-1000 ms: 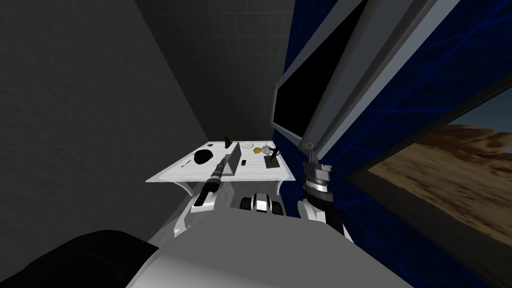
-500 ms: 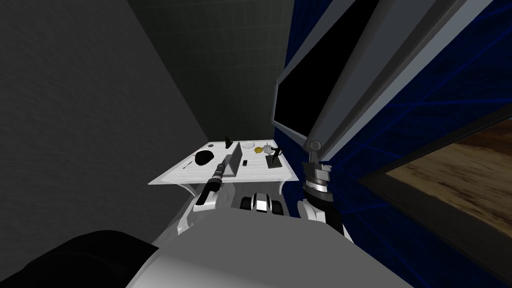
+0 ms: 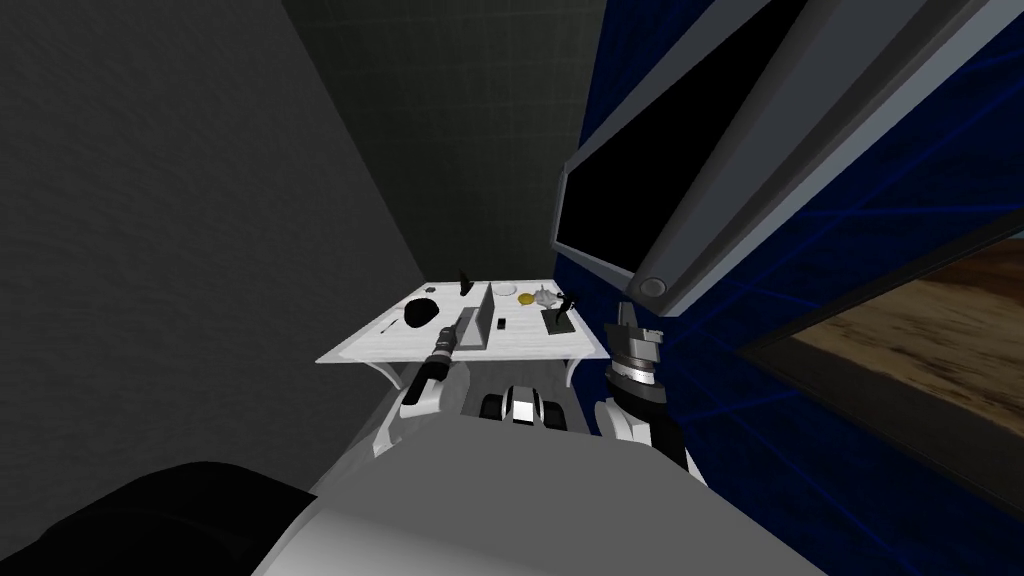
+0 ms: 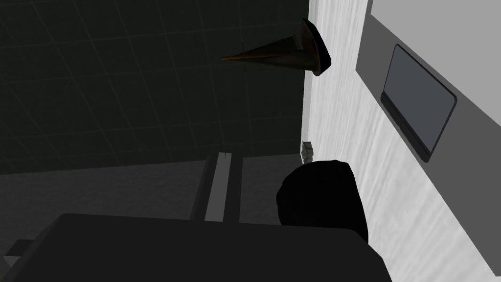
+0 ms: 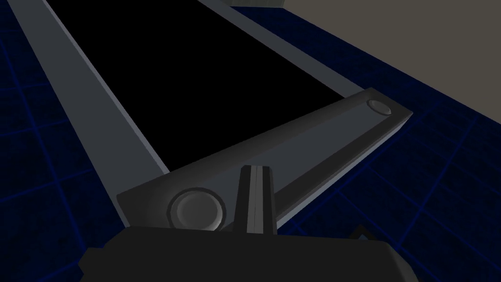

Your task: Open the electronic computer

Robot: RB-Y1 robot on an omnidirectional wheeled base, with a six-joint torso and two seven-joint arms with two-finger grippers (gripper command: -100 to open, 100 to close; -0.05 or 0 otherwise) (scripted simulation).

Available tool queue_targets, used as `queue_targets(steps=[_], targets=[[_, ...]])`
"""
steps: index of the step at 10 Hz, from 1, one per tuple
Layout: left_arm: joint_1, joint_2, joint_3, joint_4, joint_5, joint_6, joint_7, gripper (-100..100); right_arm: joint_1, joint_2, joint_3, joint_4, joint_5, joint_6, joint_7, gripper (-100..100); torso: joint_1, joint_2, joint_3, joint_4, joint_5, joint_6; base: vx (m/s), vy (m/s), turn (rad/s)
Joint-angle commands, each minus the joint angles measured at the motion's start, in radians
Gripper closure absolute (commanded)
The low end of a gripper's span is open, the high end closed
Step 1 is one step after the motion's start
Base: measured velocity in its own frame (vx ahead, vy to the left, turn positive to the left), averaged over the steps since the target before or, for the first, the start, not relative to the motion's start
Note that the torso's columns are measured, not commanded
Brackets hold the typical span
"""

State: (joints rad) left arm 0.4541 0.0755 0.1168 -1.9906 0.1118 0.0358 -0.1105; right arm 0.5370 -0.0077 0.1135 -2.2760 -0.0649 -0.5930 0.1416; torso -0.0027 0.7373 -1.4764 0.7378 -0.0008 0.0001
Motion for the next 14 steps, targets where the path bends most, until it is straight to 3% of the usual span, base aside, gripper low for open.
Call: queue_targets(steps=[1,4,8,9,11,12,14], targets=[[0.005,0.03,0.003,-0.009,-0.012,0.0,-0.011,-100,0.0,0.0,0.0,0.0,0.0,0.0,0.0,0,-0.002,-0.001,-0.001,0.0,0.0,0.0,0.009,-0.04,-0.012],[0.024,0.036,0.012,-0.039,-0.06,0.0,-0.064,-100,0.0,0.001,0.001,0.0,0.0,0.0,0.0,0,-0.004,-0.001,0.0,0.0,-0.001,0.0,0.032,-0.161,-0.012],[0.049,0.073,0.026,-0.078,-0.126,0.0,-0.135,-100,0.001,0.0,0.001,0.0,0.0,0.0,0.0,0,0.004,-0.001,-0.001,0.0,0.001,0.0,0.037,-0.153,-0.004],[0.044,0.068,0.024,-0.069,-0.116,-0.002,-0.122,-100,0.004,-0.003,0.008,0.005,0.003,0.0,0.0,0,-0.006,-0.004,-0.005,0.002,0.0,0.003,-0.015,-0.033,0.03],[0.043,0.067,0.027,-0.072,-0.114,0.003,-0.123,-100,0.005,-0.004,0.012,0.006,0.005,0.001,0.0,0,-0.002,-0.008,-0.006,-0.001,-0.001,0.002,0.065,0.042,-0.004],[0.042,0.067,0.027,-0.072,-0.114,0.005,-0.122,100,0.005,-0.005,0.013,0.006,0.005,0.0,0.0,0,0.0,-0.004,-0.004,-0.001,0.0,0.001,0.004,0.007,0.0],[0.027,0.042,0.015,-0.056,-0.071,0.012,-0.077,100,0.005,-0.005,0.013,0.006,0.006,0.0,0.0,0,0.005,0.002,0.001,0.001,0.001,0.0,-0.015,0.119,0.019]])
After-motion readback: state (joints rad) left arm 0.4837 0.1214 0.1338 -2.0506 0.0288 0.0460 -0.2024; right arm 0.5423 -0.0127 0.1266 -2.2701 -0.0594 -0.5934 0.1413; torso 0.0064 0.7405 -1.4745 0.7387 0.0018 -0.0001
